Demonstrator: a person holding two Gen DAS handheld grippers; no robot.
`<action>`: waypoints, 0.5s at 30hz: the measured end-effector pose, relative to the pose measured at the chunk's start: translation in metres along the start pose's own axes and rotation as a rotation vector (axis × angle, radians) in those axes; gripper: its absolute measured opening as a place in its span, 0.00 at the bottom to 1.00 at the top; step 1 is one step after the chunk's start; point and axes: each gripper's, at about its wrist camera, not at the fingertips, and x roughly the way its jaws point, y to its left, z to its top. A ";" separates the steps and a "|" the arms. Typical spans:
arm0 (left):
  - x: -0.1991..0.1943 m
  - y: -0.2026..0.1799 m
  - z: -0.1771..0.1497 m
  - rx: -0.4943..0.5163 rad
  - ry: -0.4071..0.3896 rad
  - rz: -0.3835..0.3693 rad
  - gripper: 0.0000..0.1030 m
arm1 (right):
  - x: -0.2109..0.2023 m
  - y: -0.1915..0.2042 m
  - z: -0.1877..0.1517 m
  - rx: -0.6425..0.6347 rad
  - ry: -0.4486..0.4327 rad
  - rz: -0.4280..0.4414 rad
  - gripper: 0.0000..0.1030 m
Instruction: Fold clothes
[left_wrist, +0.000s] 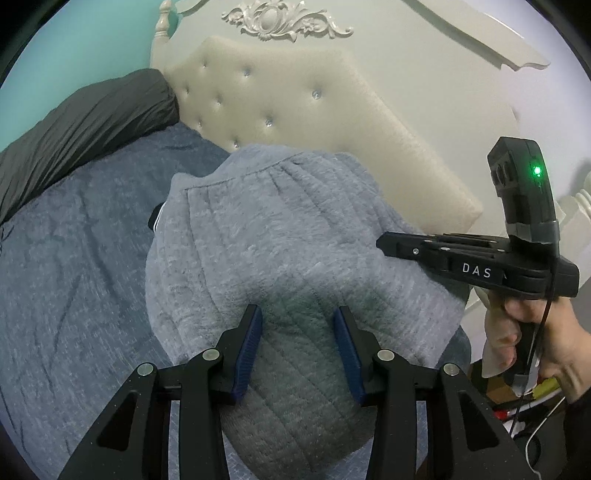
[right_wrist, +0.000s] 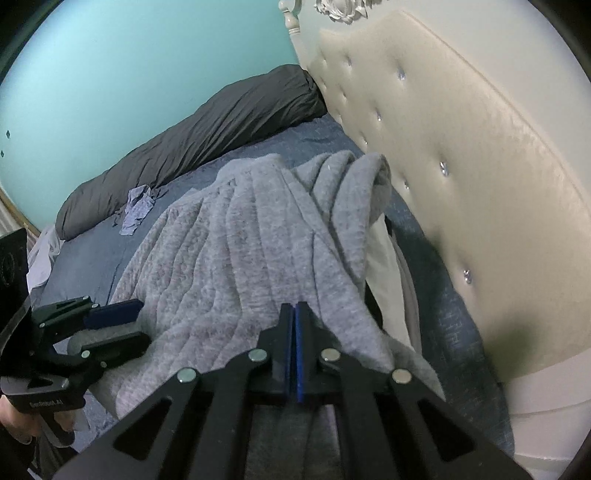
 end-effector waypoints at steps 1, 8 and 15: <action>0.001 0.000 -0.002 0.000 0.001 0.002 0.44 | 0.001 0.000 -0.002 -0.001 -0.003 -0.003 0.00; -0.005 0.002 -0.003 -0.005 0.006 0.004 0.44 | -0.008 0.005 0.006 0.012 -0.009 0.000 0.00; -0.029 0.005 0.001 0.013 -0.022 0.014 0.44 | -0.037 0.007 0.010 0.009 -0.084 -0.012 0.00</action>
